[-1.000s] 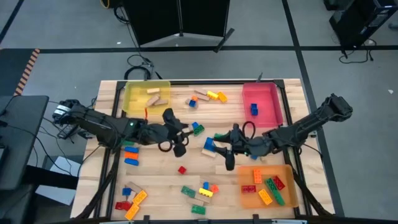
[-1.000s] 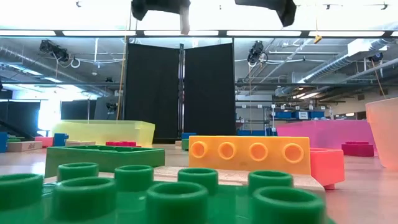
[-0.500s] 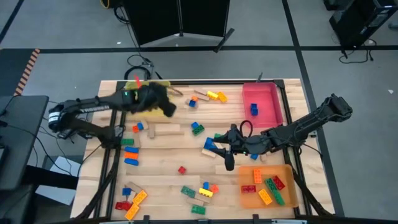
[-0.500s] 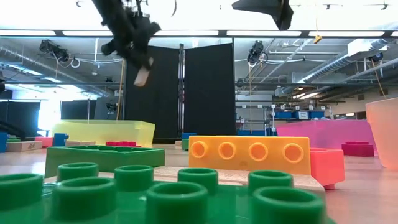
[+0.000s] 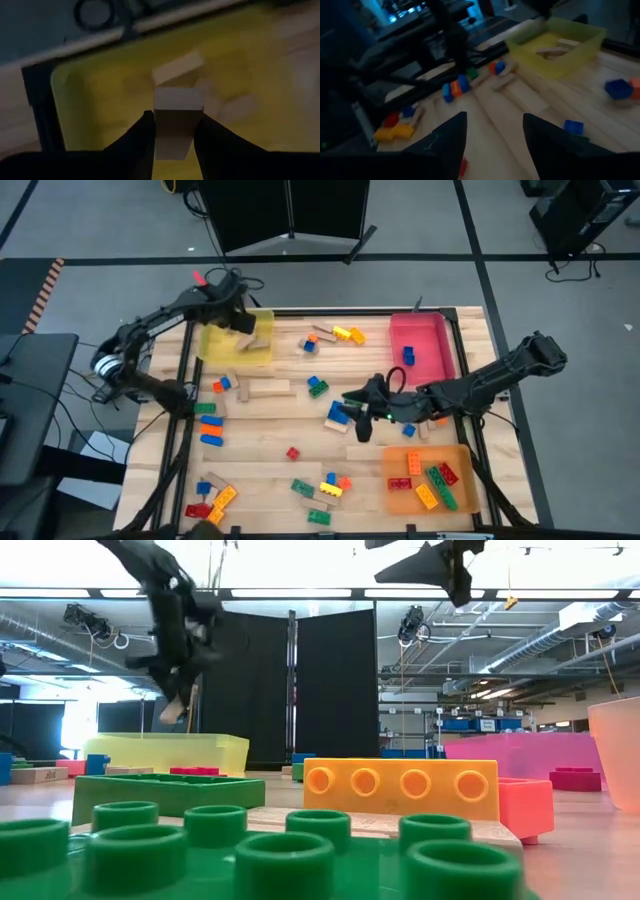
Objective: Sort blocks by size
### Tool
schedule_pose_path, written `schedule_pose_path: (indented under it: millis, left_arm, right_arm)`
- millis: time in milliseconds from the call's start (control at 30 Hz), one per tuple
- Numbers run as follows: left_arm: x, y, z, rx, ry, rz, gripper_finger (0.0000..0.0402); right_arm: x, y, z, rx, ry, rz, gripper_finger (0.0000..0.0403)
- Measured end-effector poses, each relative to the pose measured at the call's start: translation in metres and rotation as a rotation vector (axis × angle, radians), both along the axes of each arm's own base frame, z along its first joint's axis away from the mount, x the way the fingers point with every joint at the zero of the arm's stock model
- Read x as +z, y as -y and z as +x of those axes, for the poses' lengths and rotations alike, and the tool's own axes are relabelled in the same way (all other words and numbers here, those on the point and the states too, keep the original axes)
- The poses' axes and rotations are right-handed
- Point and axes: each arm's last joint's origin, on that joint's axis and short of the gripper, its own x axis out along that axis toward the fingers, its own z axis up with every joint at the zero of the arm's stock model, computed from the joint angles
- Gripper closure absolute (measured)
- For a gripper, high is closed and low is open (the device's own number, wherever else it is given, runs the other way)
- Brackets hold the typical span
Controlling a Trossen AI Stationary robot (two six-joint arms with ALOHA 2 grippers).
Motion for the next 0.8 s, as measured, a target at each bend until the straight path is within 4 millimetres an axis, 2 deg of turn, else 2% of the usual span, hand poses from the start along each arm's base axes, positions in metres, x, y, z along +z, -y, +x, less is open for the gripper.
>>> schedule_pose_path:
  millis: [233,500,600,800]
  left_arm:
    - [-0.041,-0.021,-0.003,0.001,-0.110,-0.146,0.0269]
    - [-0.062,-0.032,0.003,-0.007,-0.188,-0.152,0.0266]
    - [-0.070,-0.035,0.005,-0.061,-0.223,-0.168,0.0264]
    - [-0.086,-0.039,0.008,-0.101,-0.263,-0.211,0.0243]
  right_arm:
    - [0.000,0.017,0.004,-0.078,0.013,0.047,0.0198]
    - [0.000,0.028,0.006,-0.118,0.015,0.046,0.0199]
    - [0.000,0.029,0.007,-0.124,0.016,0.047,0.0202]
    - [0.000,0.030,0.007,-0.132,0.023,0.070,0.0206]
